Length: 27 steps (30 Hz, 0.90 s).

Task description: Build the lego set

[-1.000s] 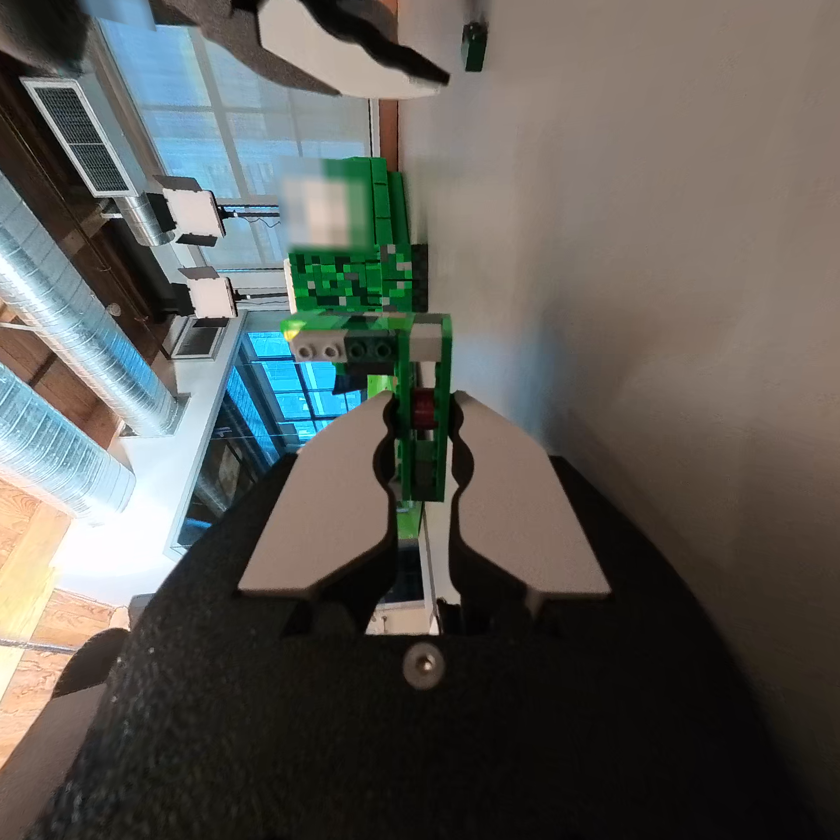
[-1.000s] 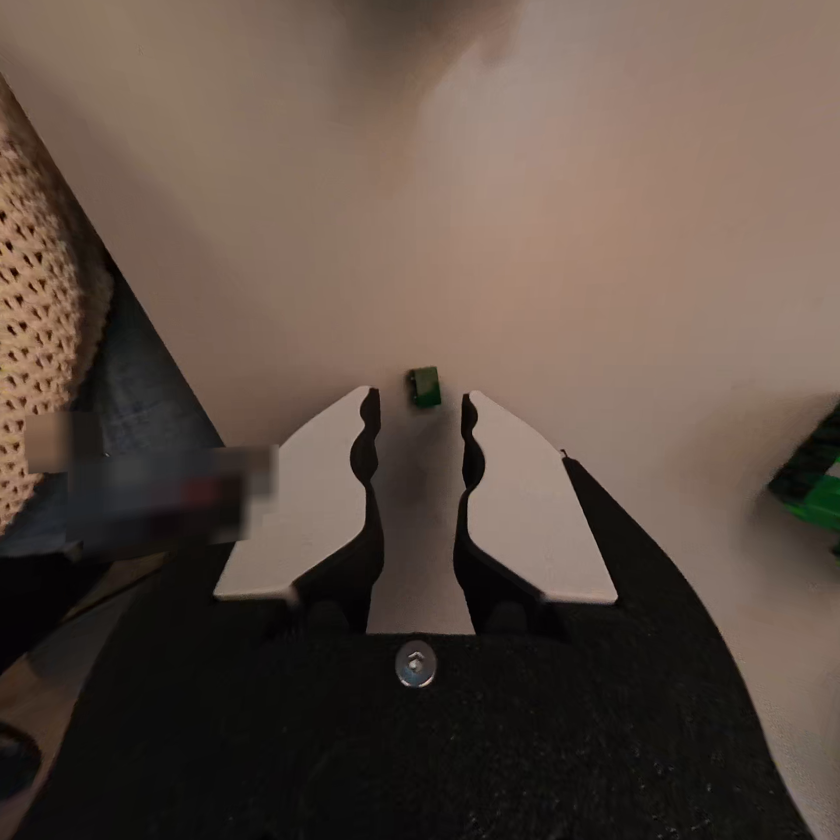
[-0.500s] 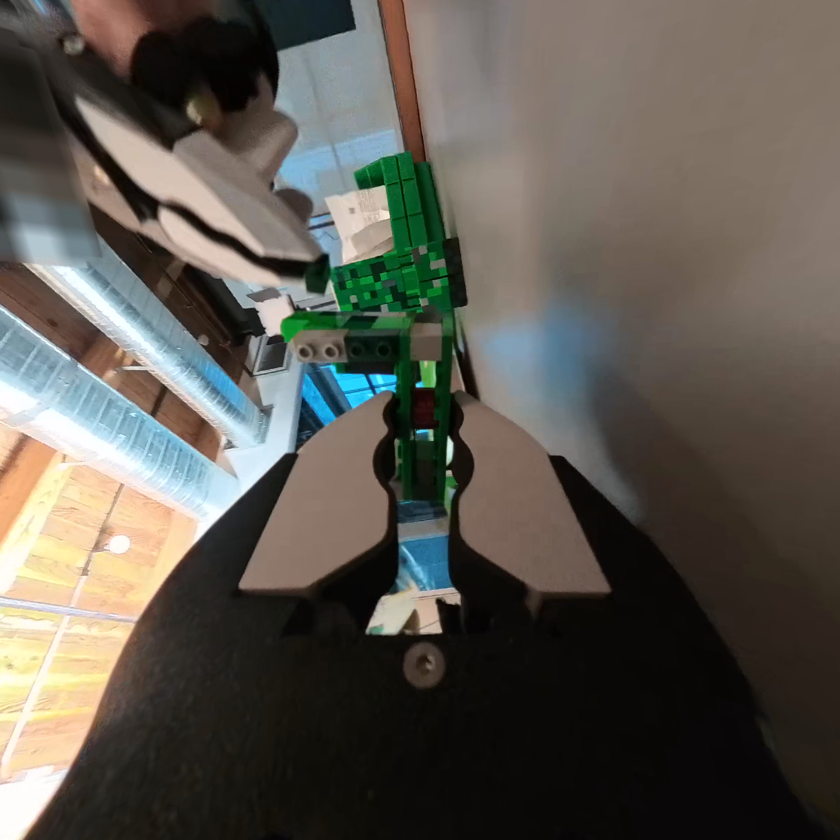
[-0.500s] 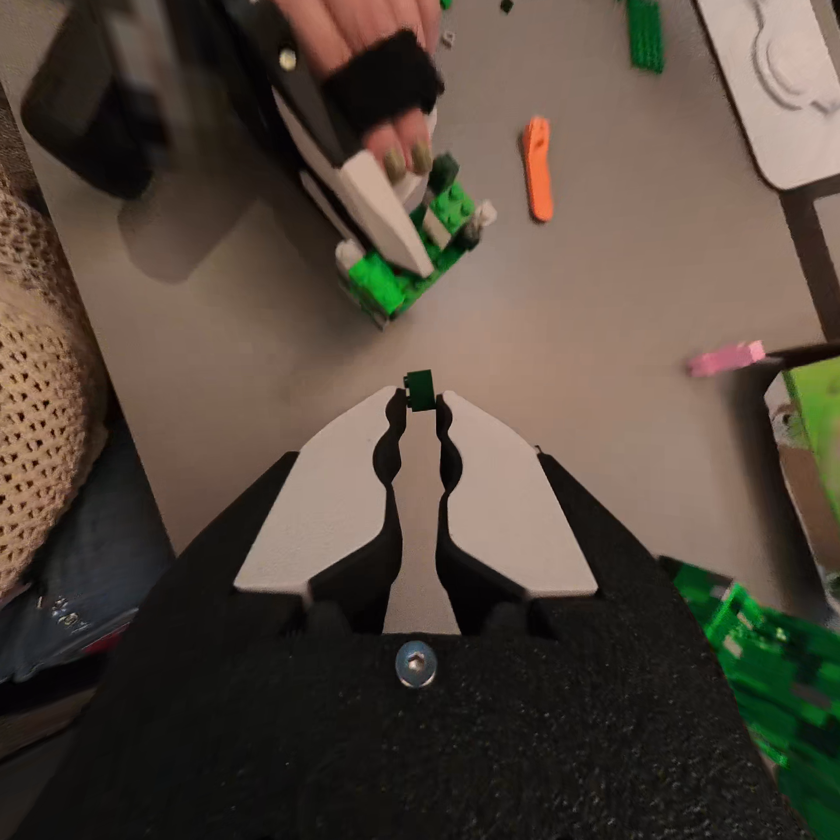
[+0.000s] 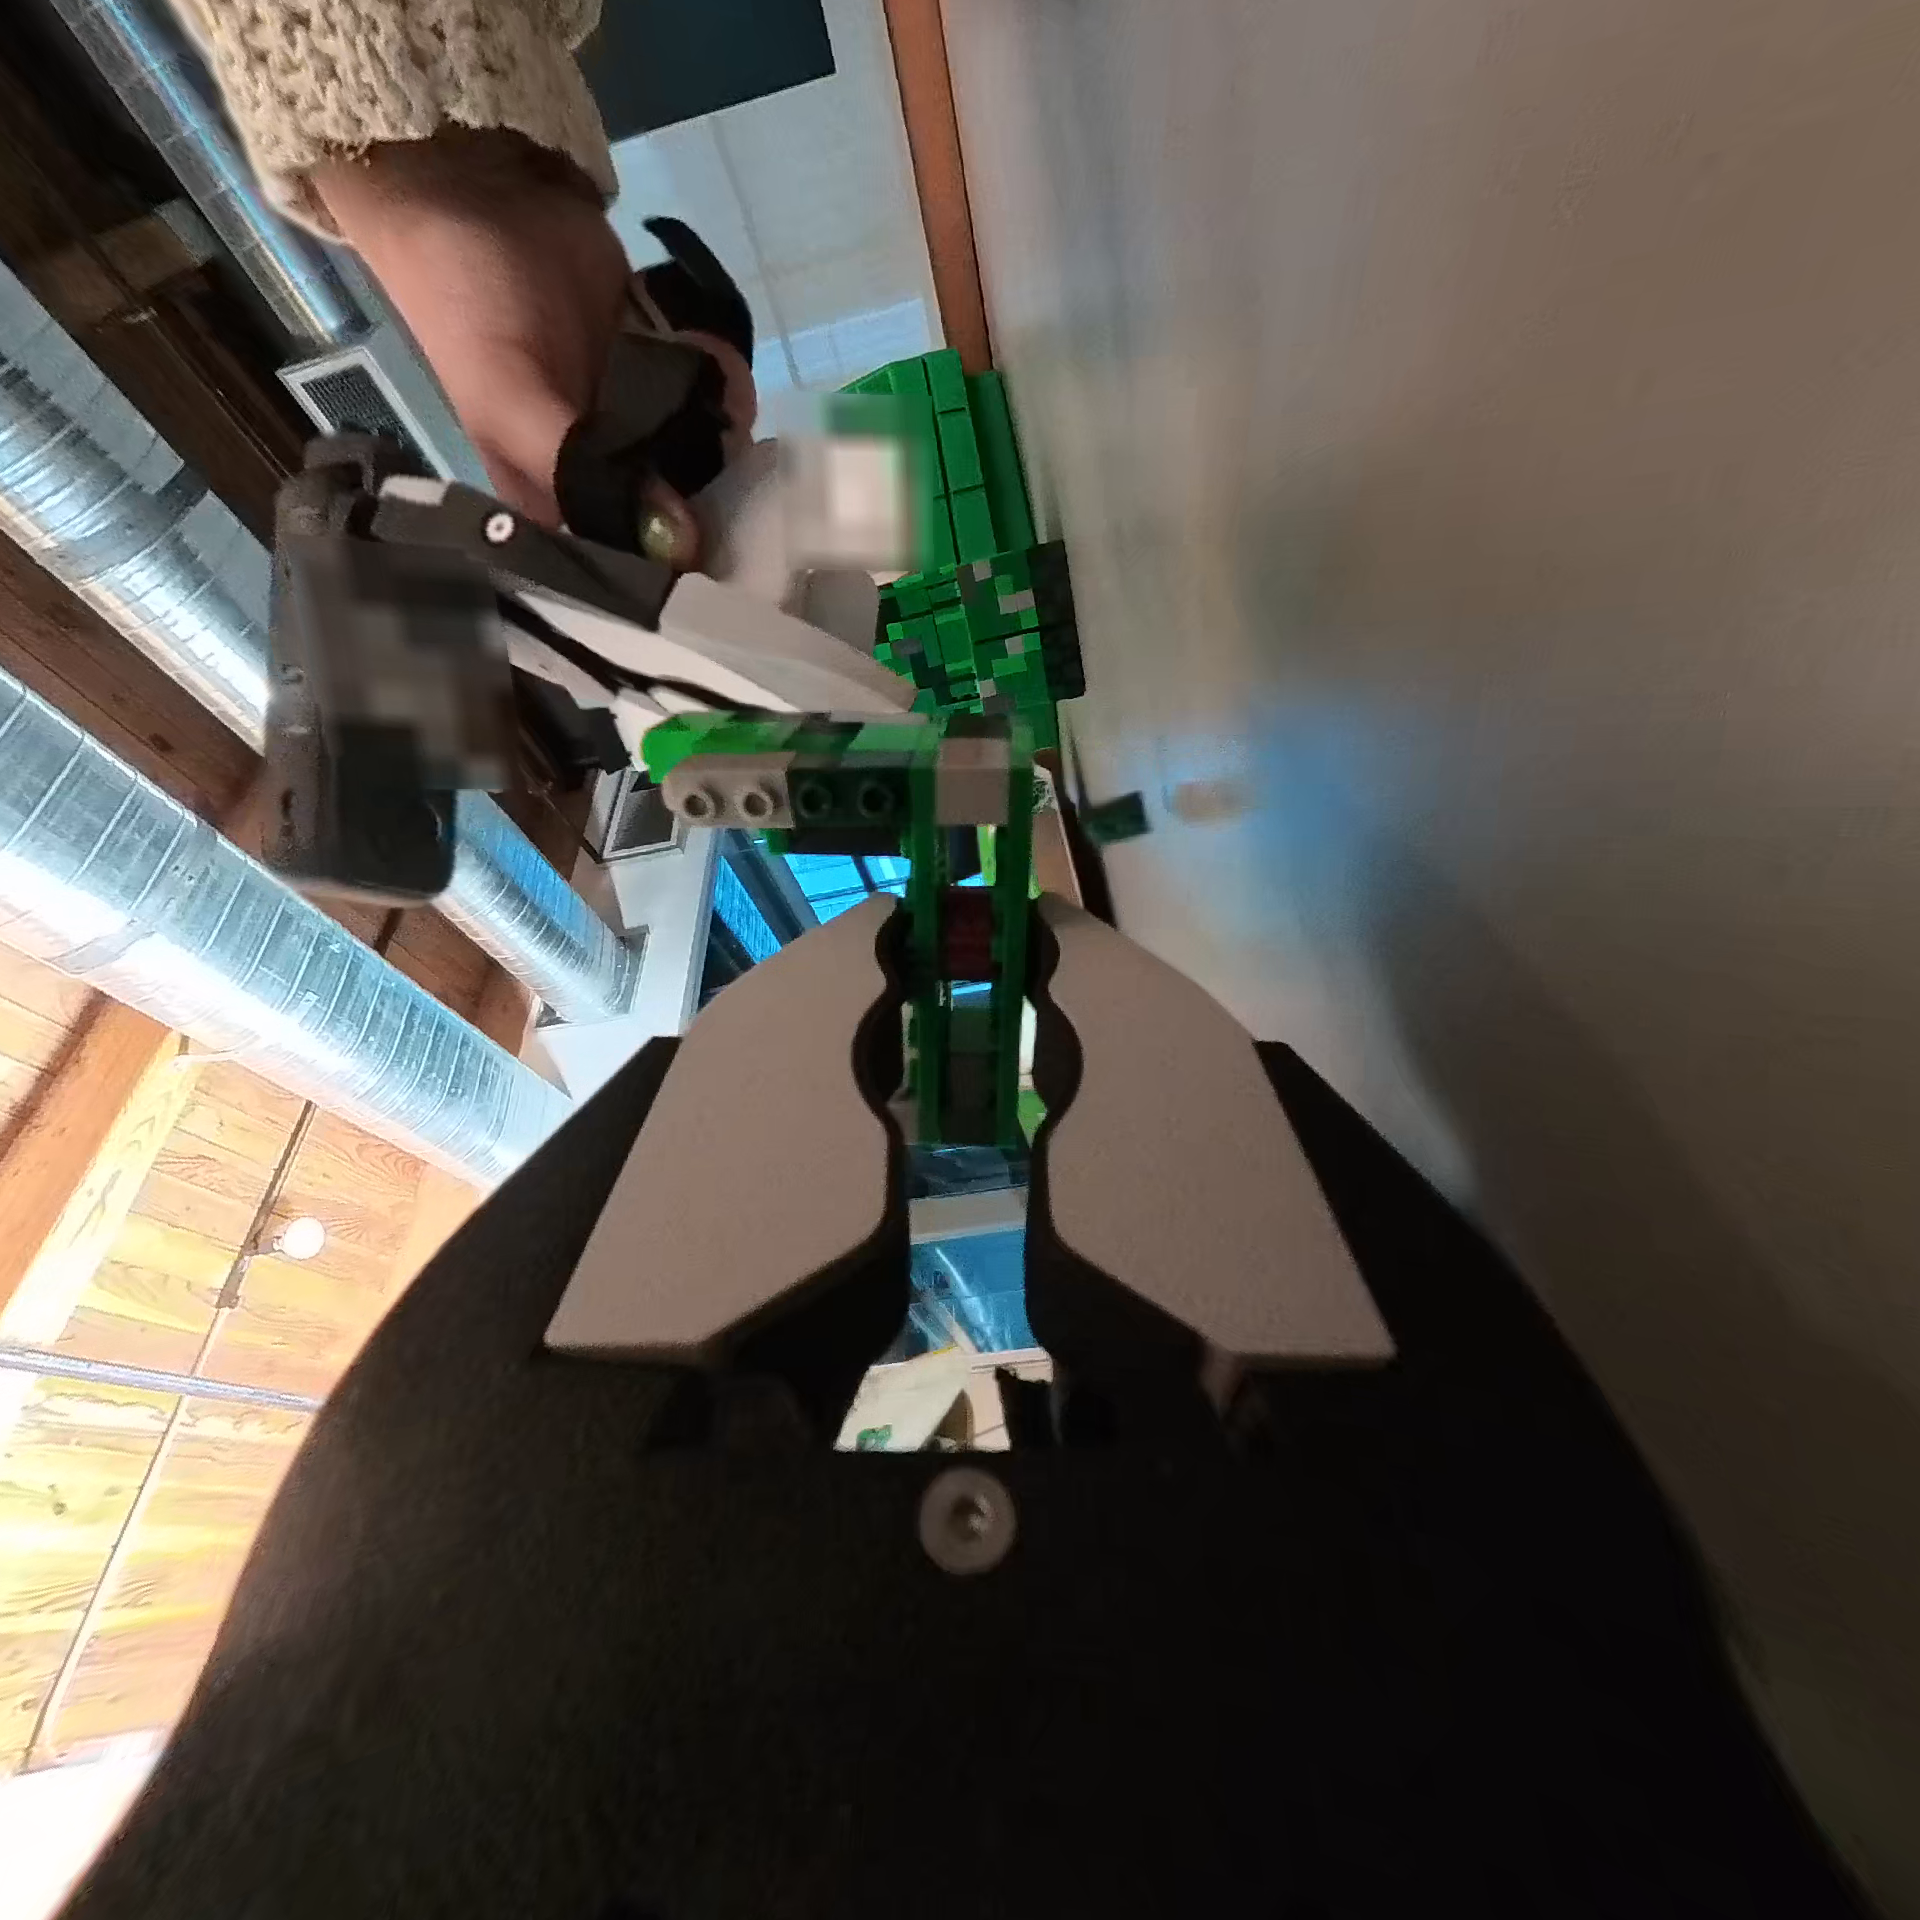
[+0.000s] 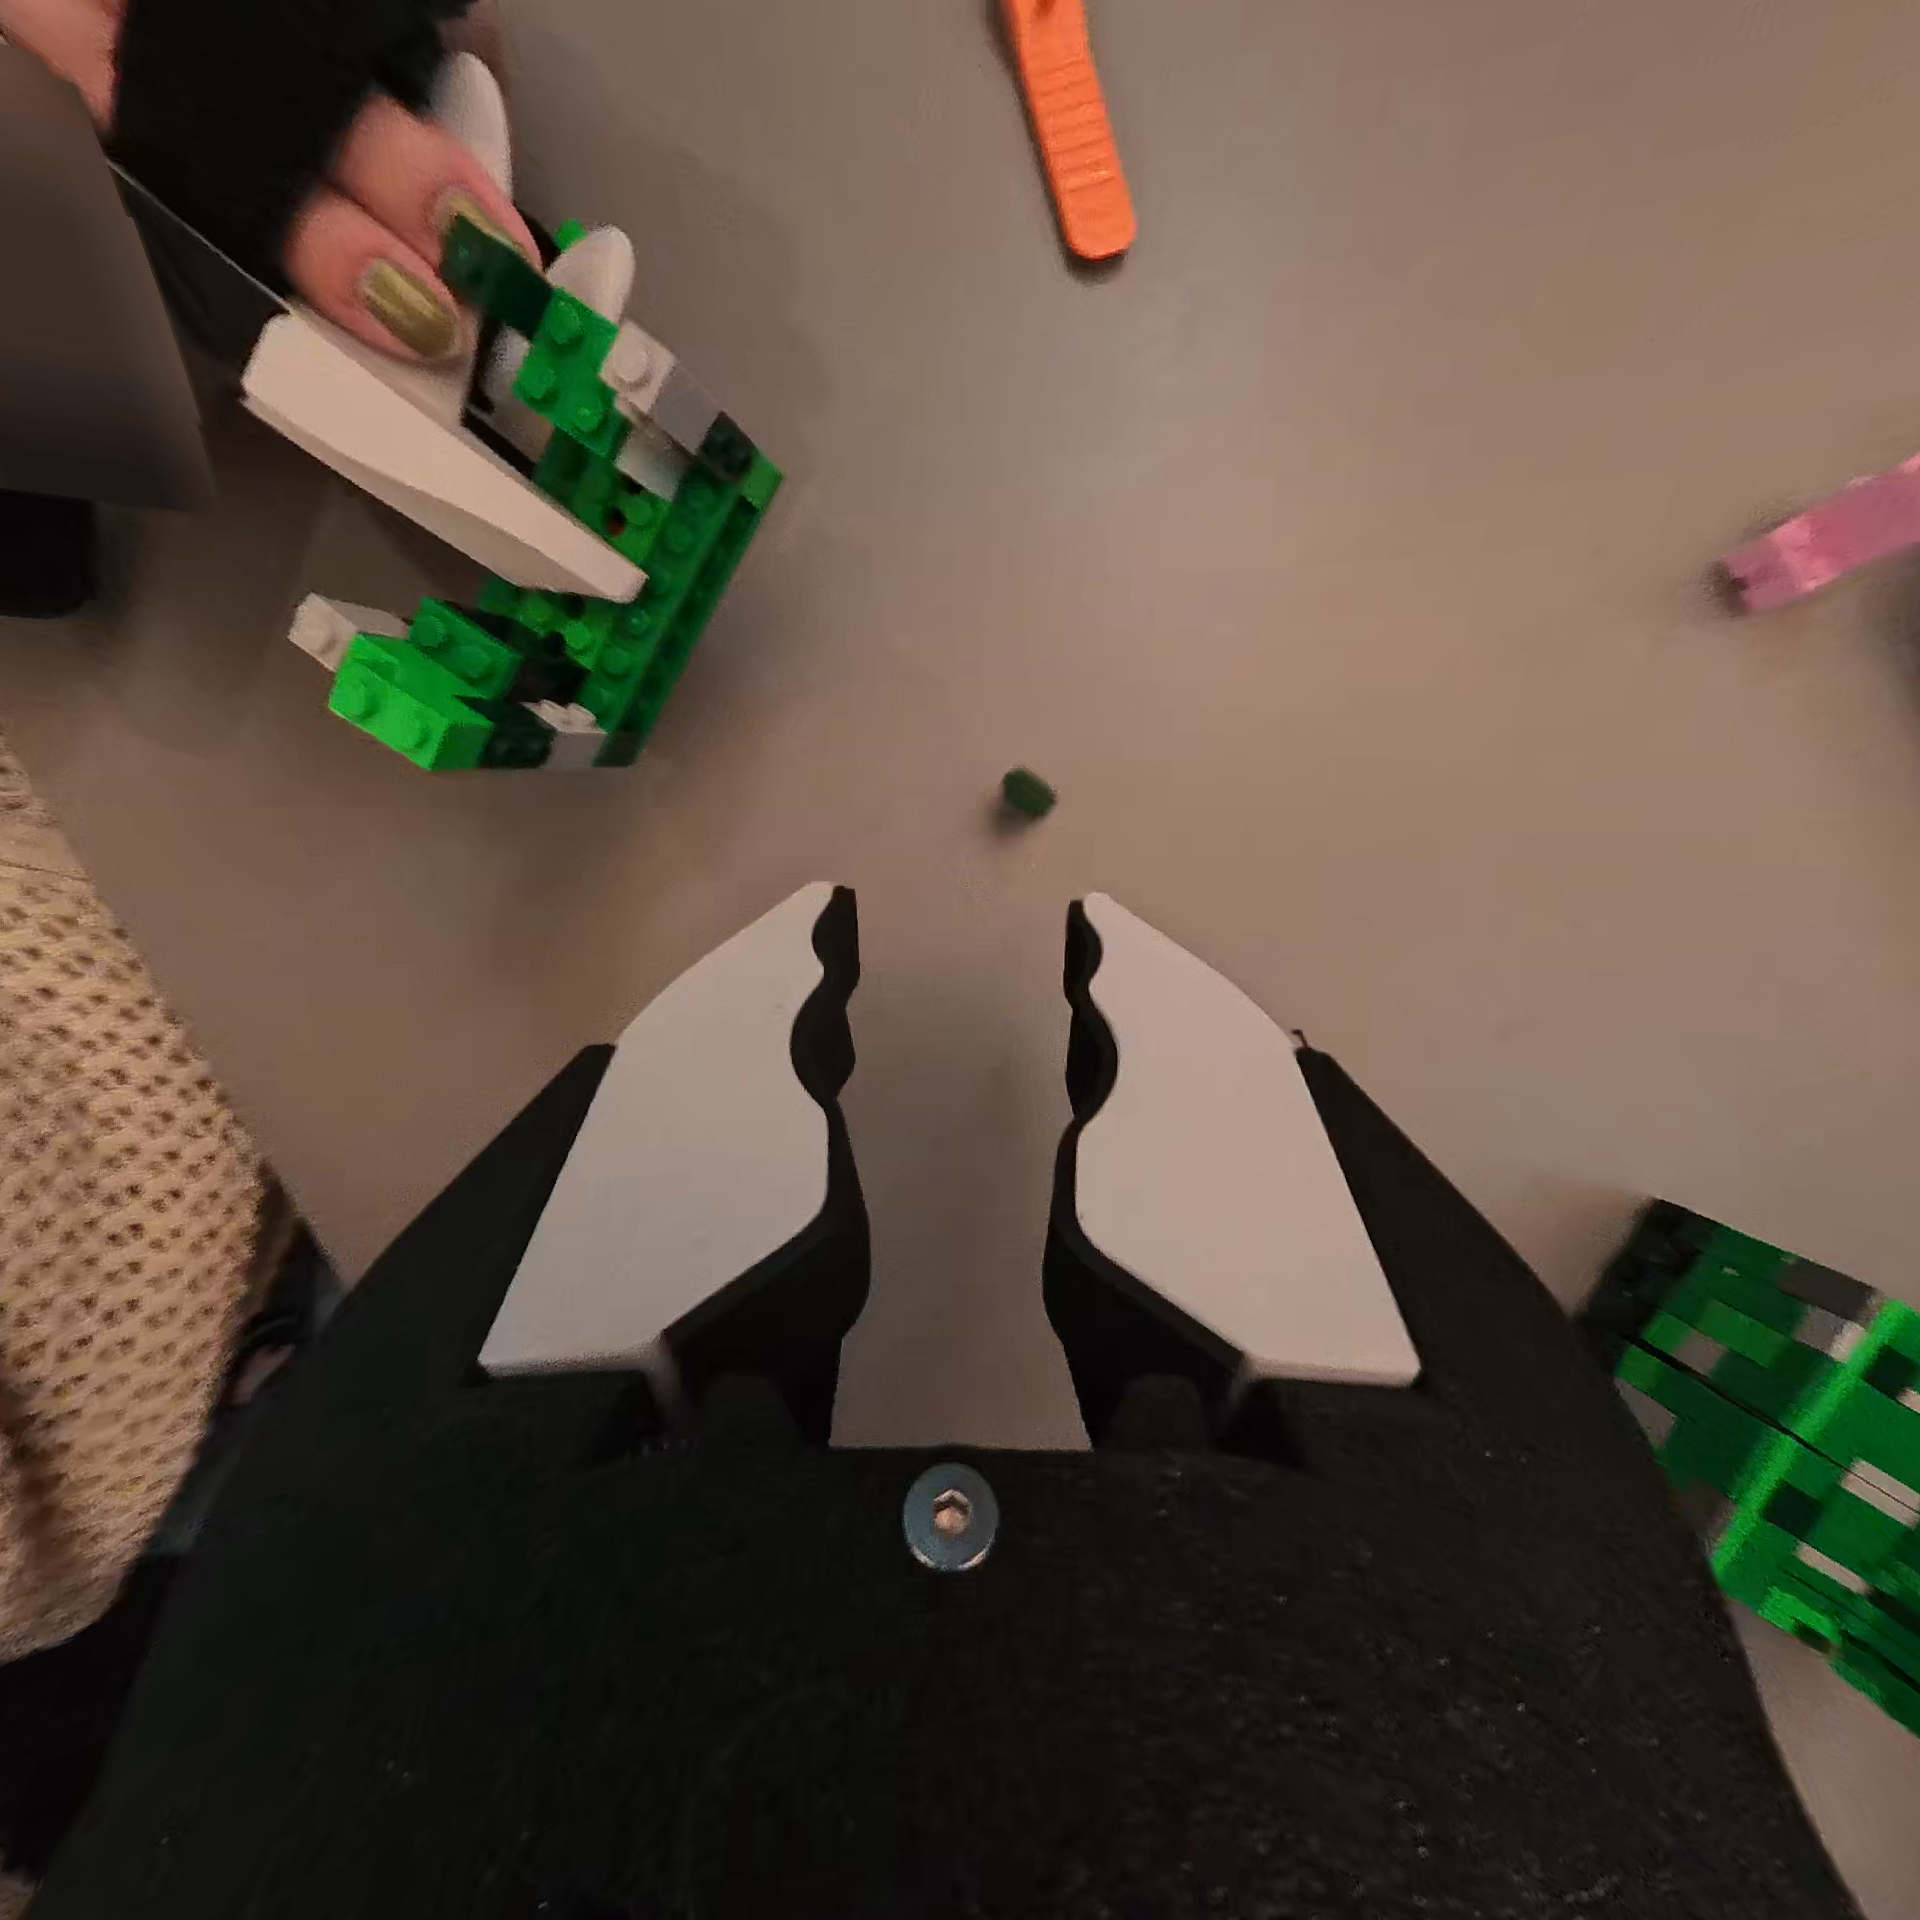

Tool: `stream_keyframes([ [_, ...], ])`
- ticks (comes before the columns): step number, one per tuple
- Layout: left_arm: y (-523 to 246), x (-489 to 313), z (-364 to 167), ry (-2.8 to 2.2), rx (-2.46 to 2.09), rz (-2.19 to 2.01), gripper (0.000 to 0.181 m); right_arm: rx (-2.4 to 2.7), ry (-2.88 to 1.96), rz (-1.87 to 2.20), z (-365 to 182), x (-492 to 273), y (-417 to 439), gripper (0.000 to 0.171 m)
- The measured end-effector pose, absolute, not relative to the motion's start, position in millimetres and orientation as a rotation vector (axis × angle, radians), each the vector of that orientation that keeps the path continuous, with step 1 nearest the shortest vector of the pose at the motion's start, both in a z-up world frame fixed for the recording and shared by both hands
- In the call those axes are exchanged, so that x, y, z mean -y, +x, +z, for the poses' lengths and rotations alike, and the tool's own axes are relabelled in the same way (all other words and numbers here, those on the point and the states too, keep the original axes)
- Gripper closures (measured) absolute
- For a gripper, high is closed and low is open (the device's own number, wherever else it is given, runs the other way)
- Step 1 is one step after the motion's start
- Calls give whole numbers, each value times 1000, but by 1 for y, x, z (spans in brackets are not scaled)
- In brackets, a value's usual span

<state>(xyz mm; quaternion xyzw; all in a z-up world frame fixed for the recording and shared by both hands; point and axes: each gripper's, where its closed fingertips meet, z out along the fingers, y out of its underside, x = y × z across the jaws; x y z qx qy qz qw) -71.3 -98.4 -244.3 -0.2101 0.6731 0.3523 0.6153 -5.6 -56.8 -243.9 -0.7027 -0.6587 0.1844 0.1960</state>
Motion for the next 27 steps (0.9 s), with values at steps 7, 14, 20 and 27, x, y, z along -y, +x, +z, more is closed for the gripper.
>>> stream_keyframes([
  [7, -70, 99, -244, -491, -1553, 798, 162, 1740, -1896, 447, -265, 41, -10, 138],
  [14, -89, 101, -242, -521, -1536, 835, 162, 1717, -1799, 571, -275, 38, -43, 140],
  [20, -108, 97, -243, -582, -1524, 849, 162, 1855, -1703, 612, -287, 35, -69, 143],
  [27, -106, 98, -246, -602, -1536, 809, 162, 2320, -1338, 490, -278, 36, -77, 144],
])
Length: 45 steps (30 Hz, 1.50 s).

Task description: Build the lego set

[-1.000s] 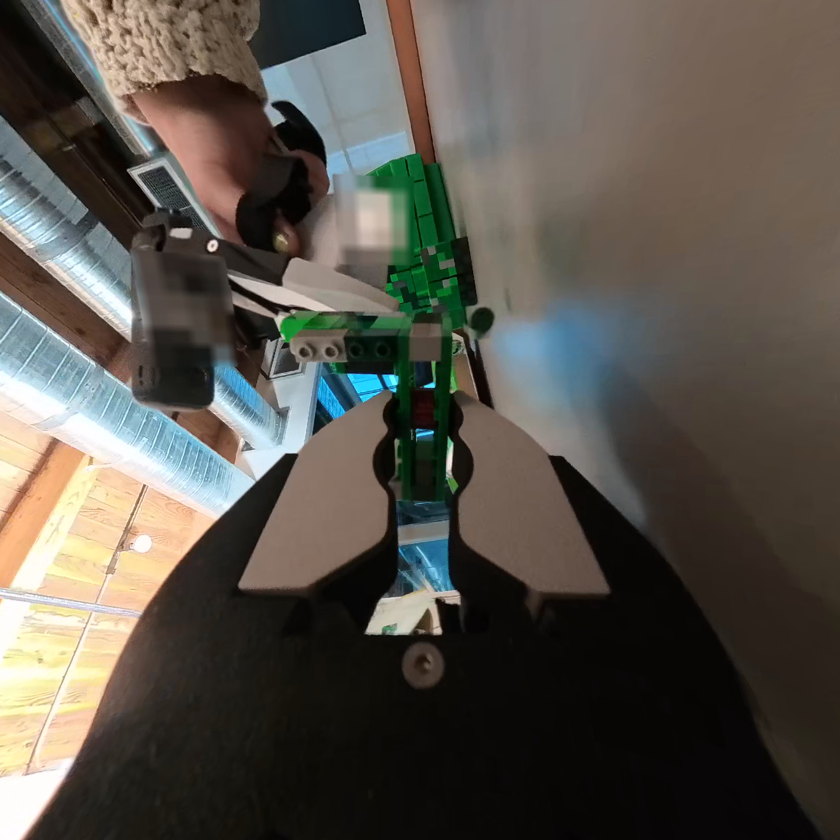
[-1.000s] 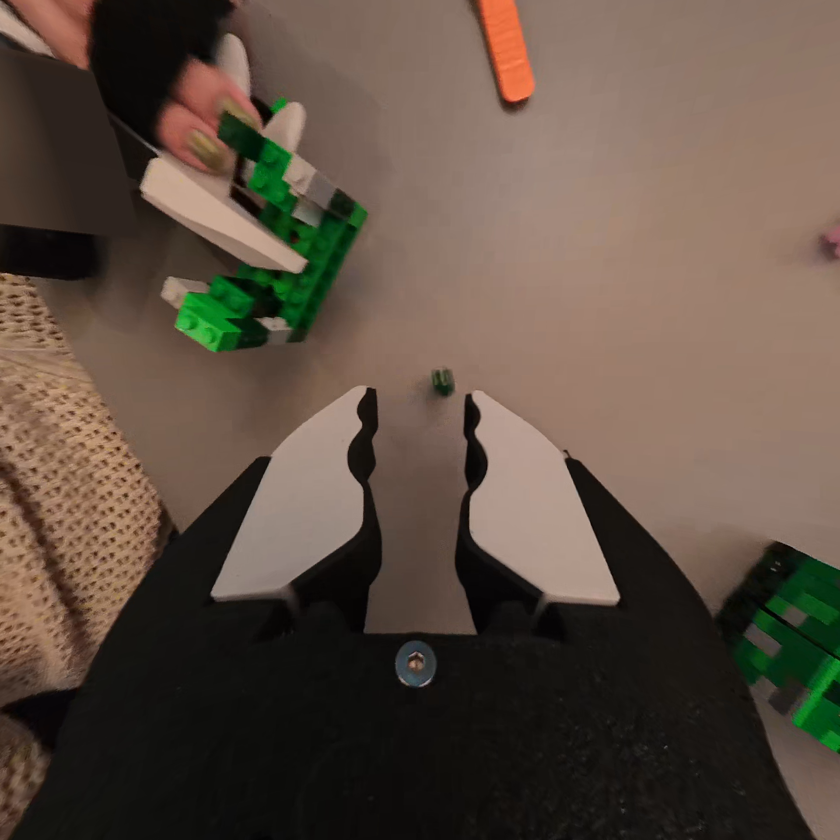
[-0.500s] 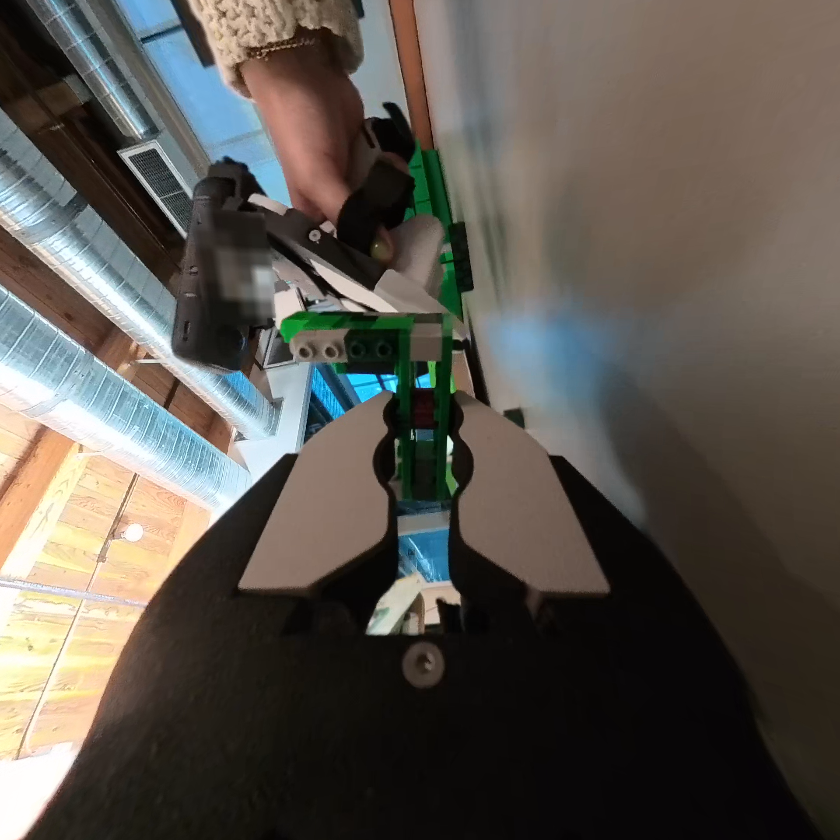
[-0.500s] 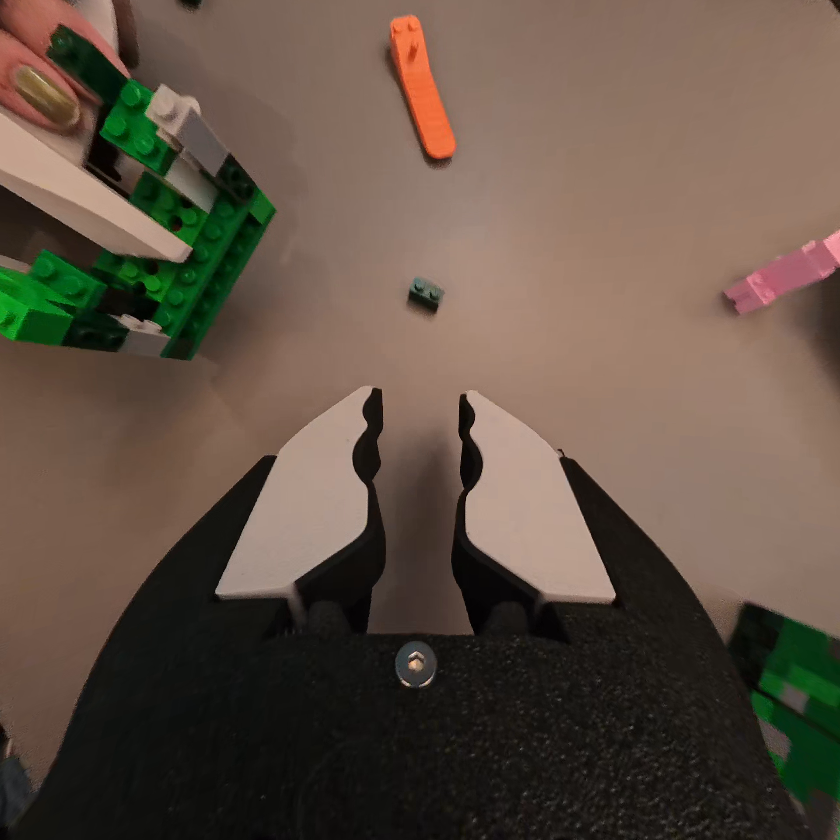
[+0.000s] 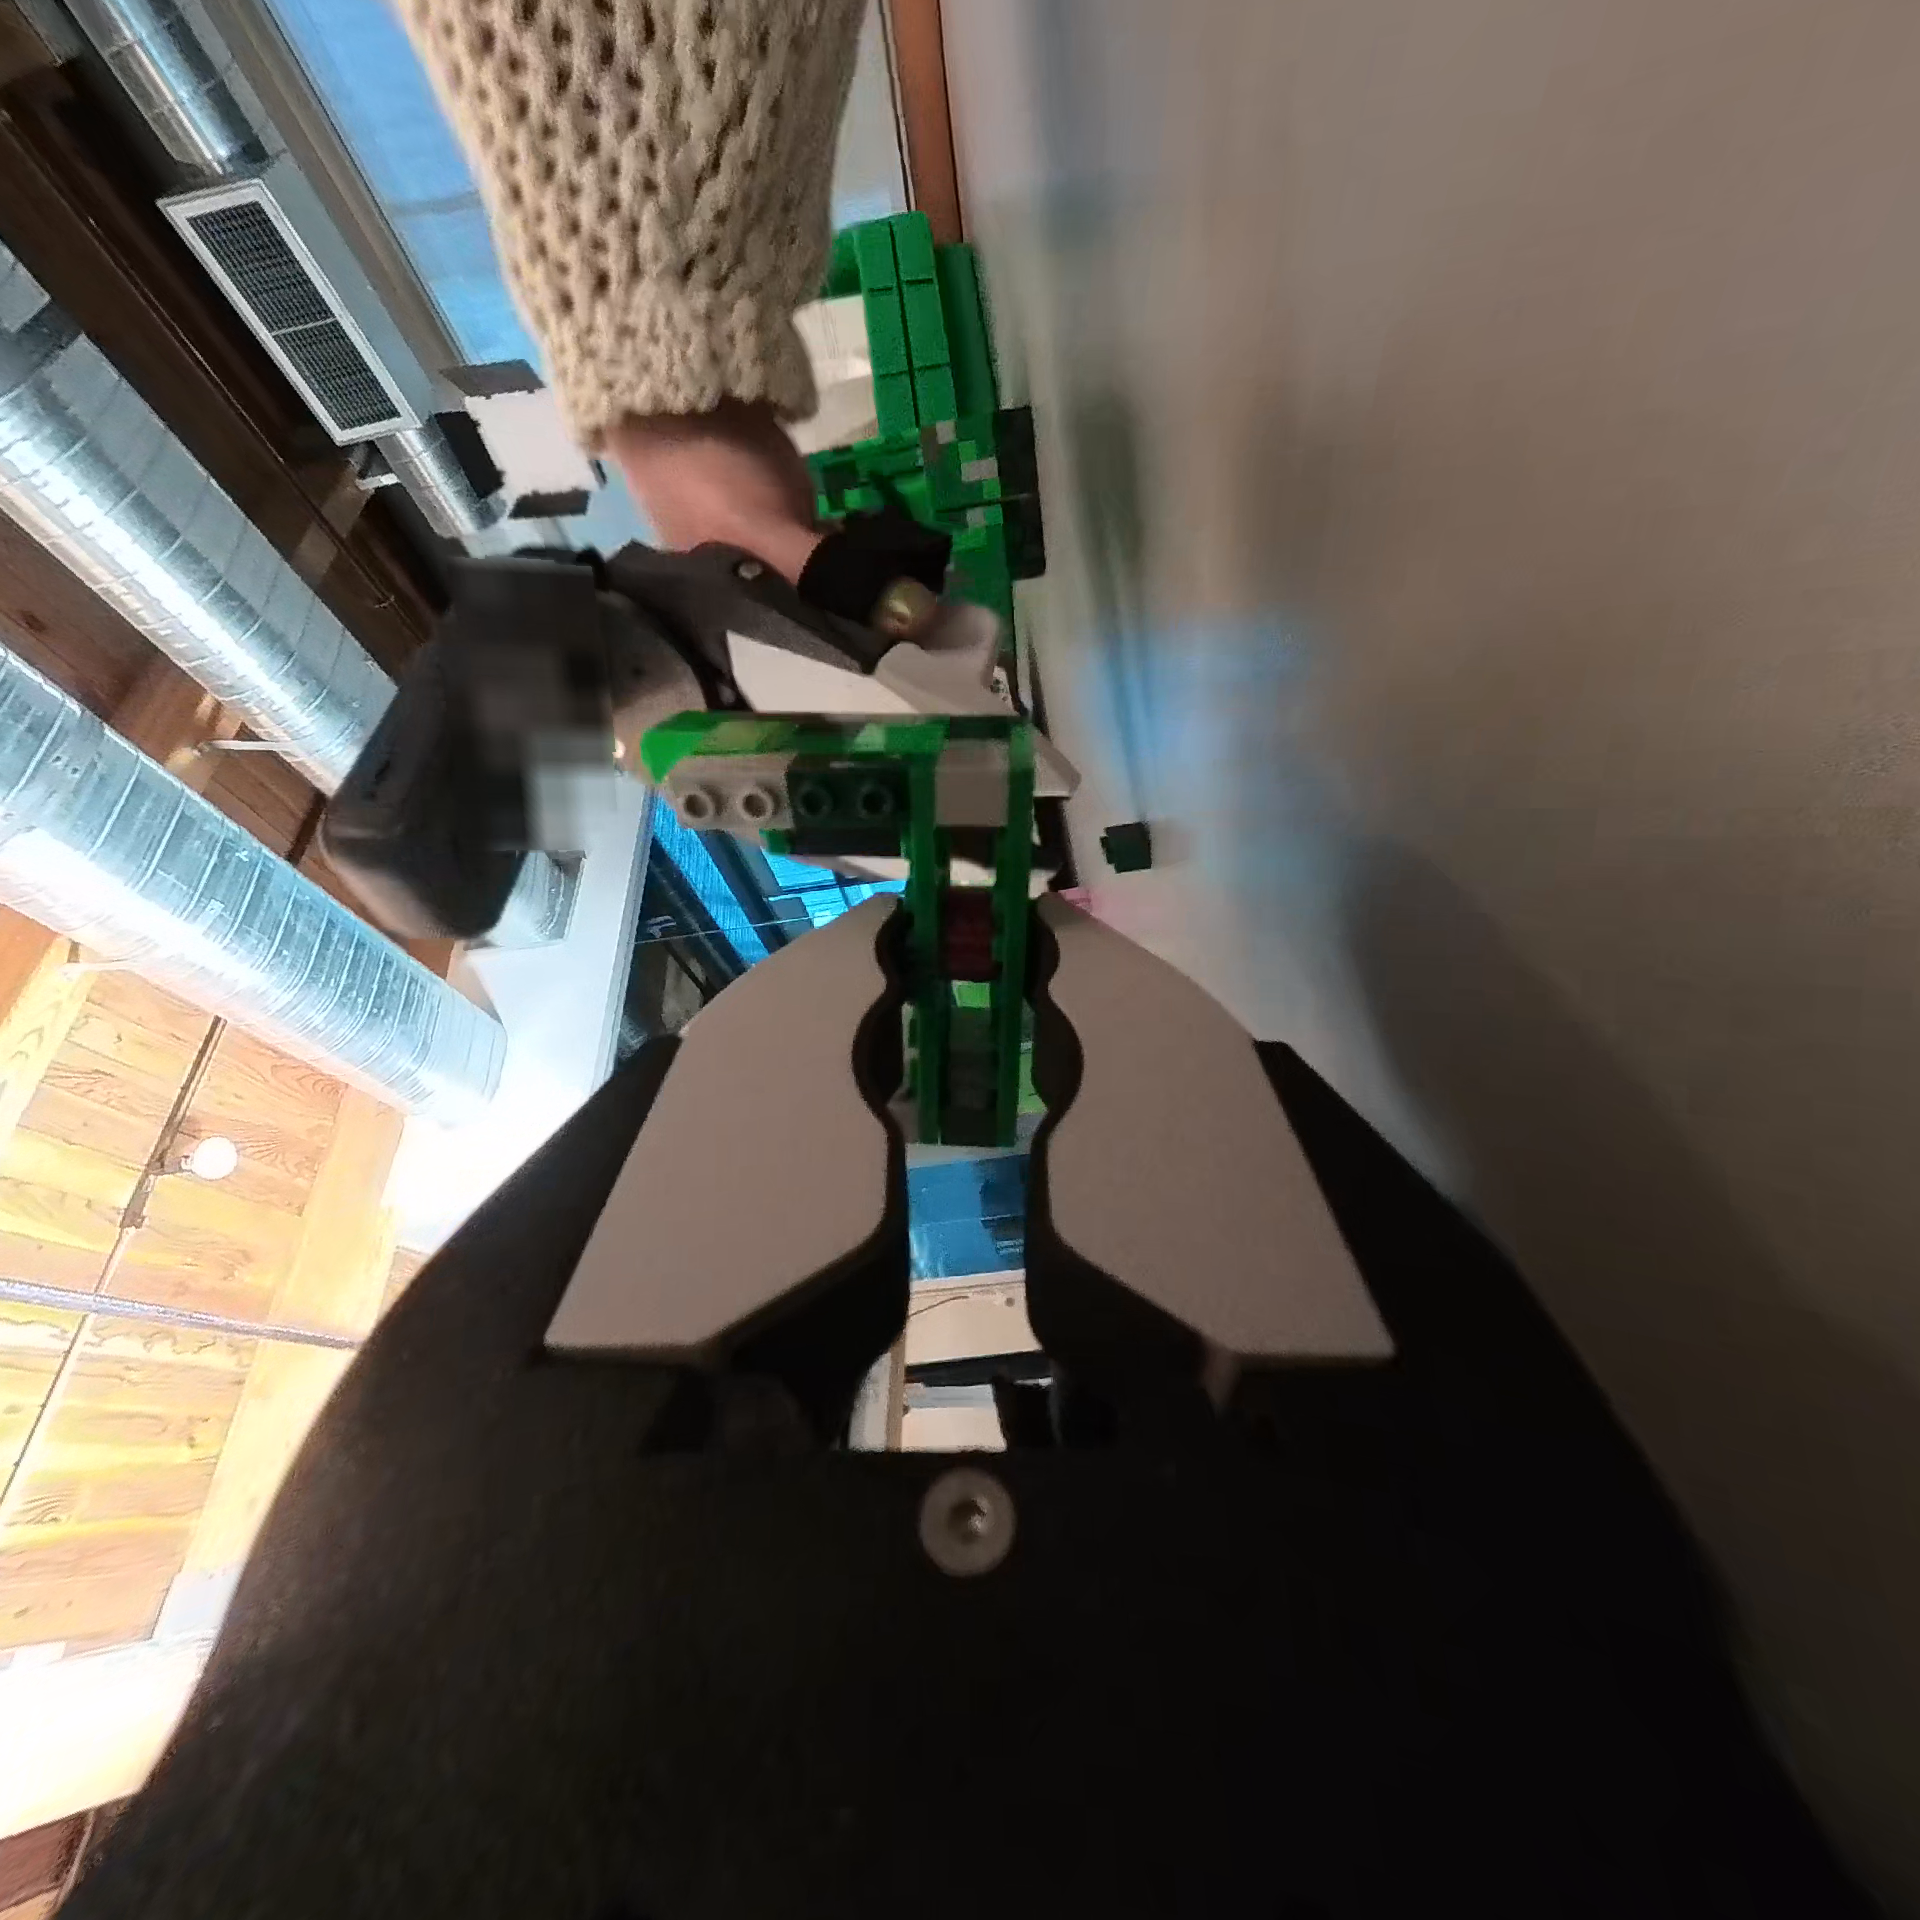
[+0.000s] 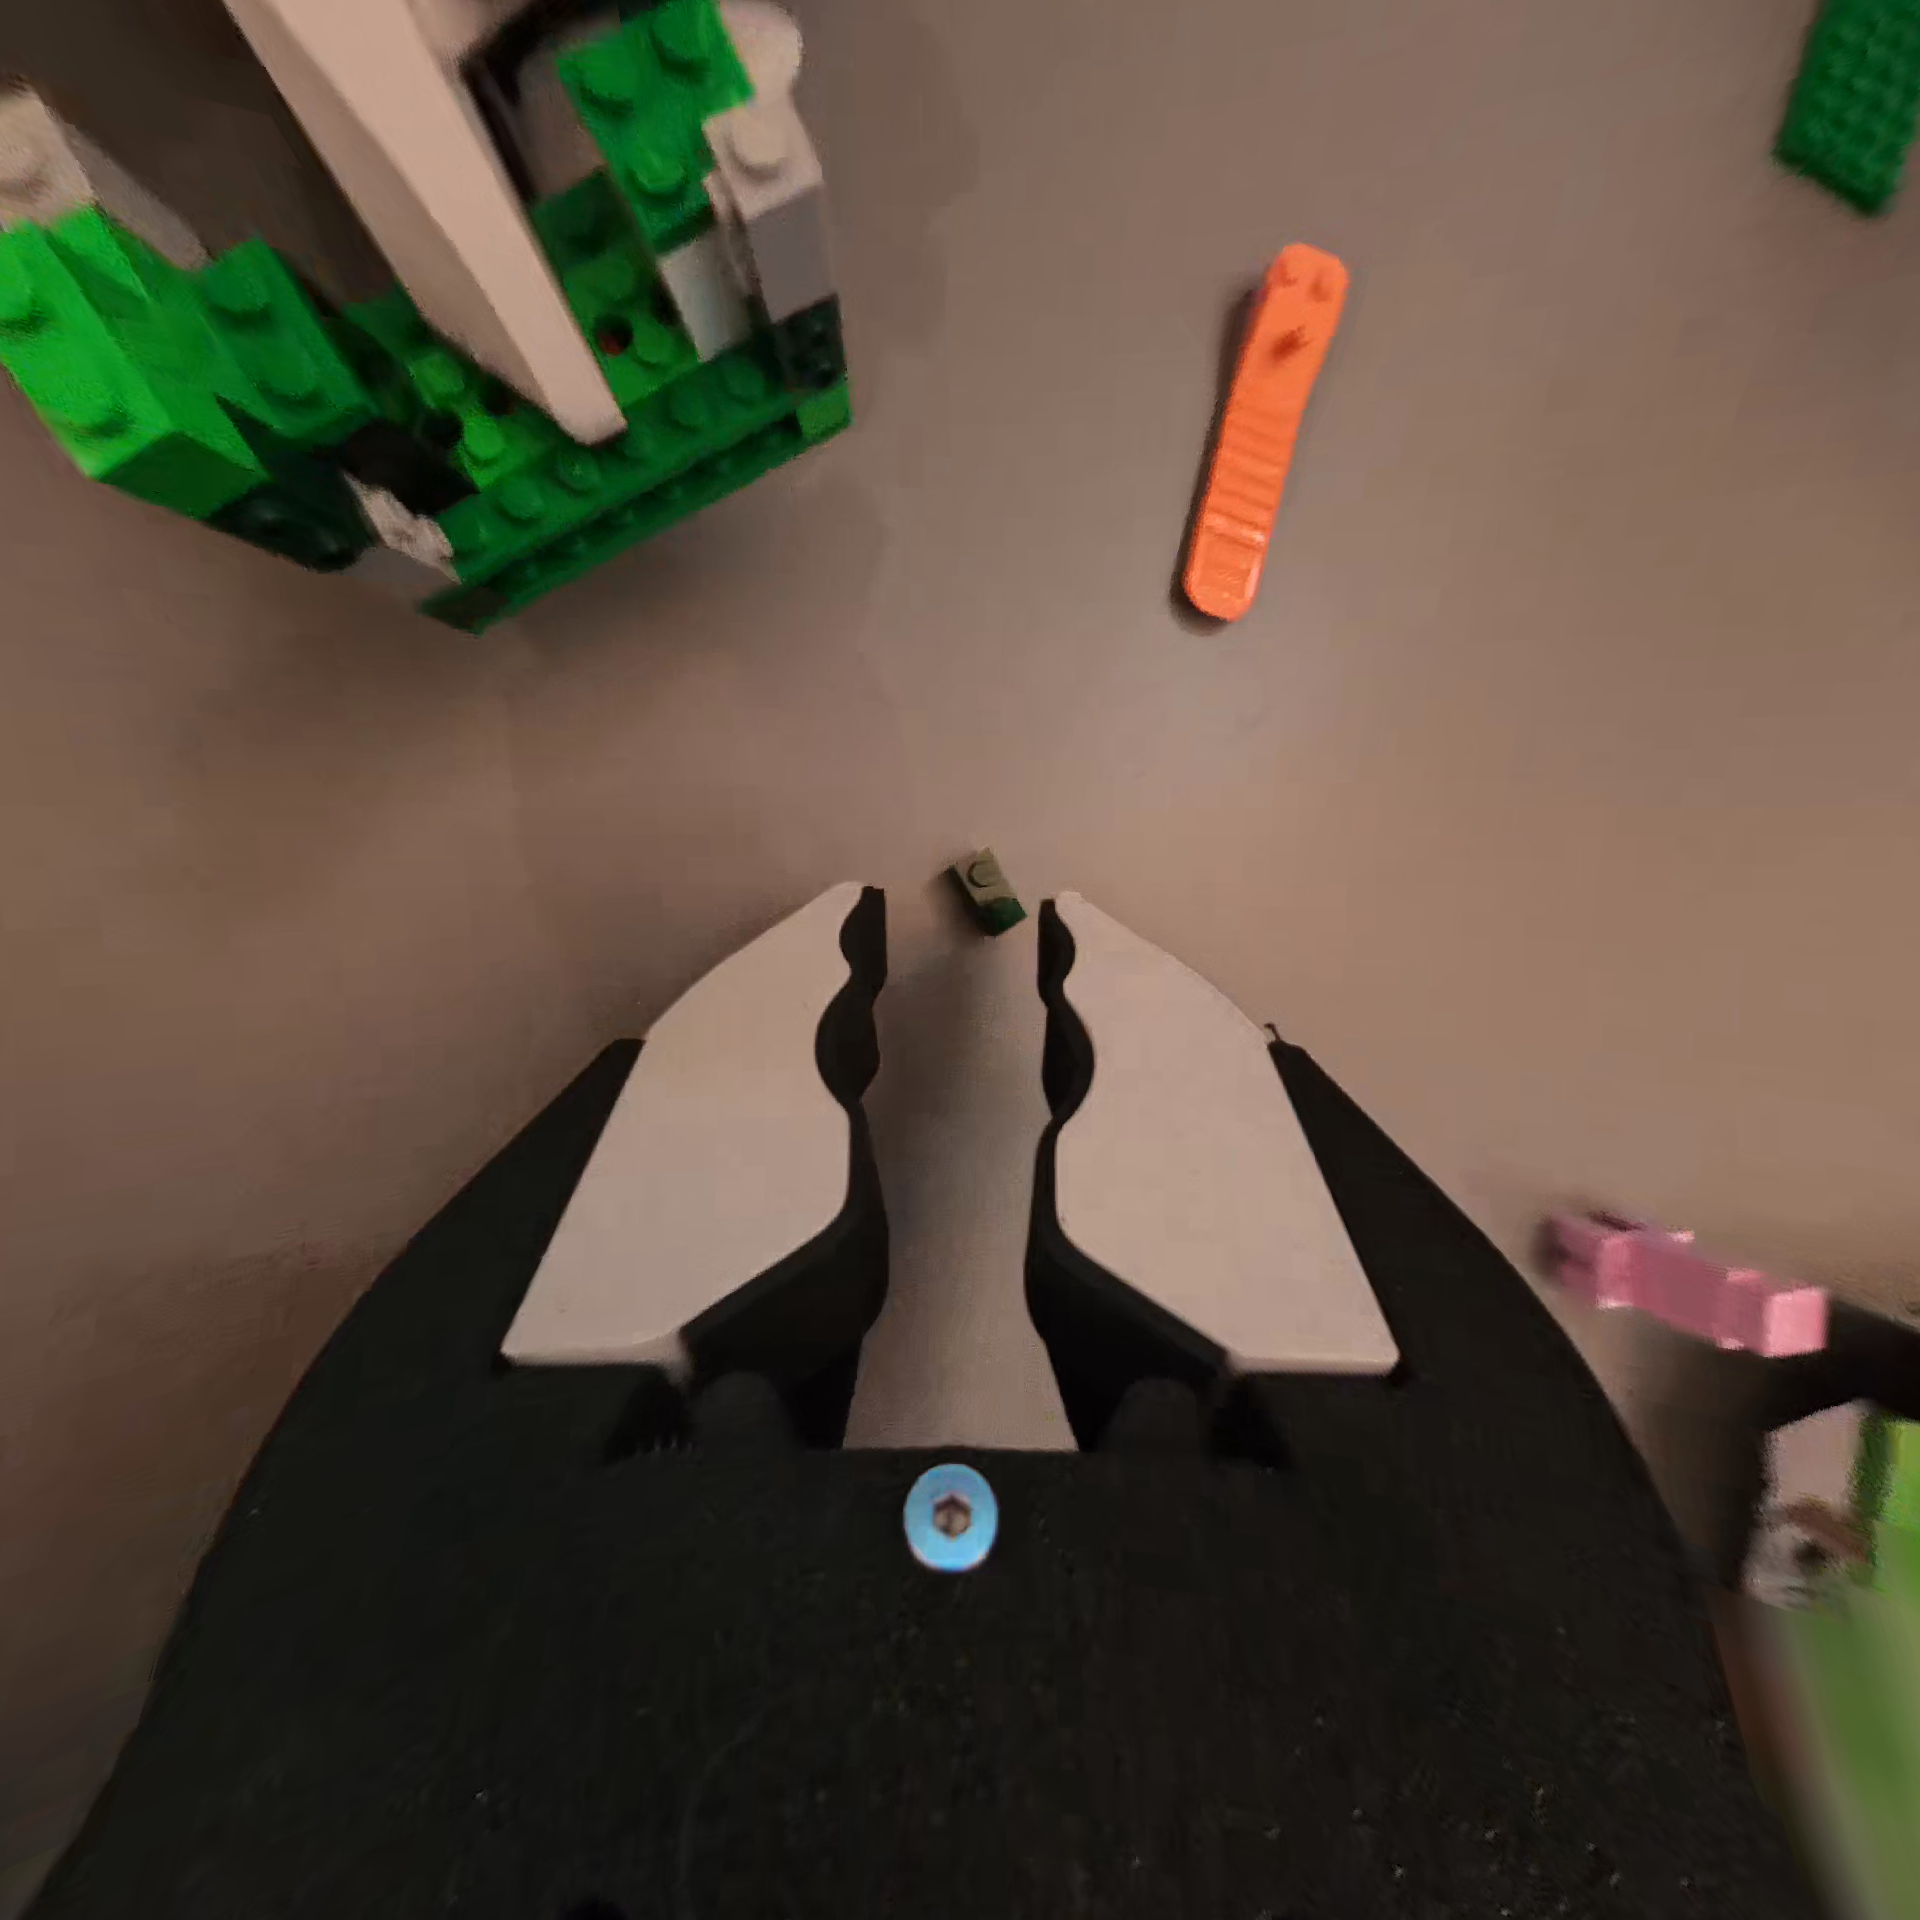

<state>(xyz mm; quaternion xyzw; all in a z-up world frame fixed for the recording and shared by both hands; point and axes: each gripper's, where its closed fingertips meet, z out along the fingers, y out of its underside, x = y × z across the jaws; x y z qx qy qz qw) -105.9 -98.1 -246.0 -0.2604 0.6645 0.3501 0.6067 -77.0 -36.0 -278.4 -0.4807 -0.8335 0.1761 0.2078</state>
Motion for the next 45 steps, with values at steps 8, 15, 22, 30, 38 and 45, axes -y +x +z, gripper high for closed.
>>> stream_keyframes([
  [8, -104, 99, -247, -604, -1543, 797, 162, 2616, -1224, 220, -285, 32, -79, 147],
  [15, -102, 100, -249, -616, -1545, 790, 162, 2638, -1214, 184, -295, 31, -86, 163],
  [22, -103, 93, -257, -756, -1592, 759, 162, 2359, -1353, 635, -221, 62, -91, 163],
  [30, -104, 91, -264, -888, -1626, 643, 162, 2504, -1209, 656, -202, 117, -82, 163],
  [38, -102, 93, -265, -849, -1649, 685, 162, 2615, -1211, 490, -219, 121, -85, 163],
  [45, -101, 93, -265, -840, -1655, 693, 162, 2652, -1227, 457, -223, 123, -84, 163],
])
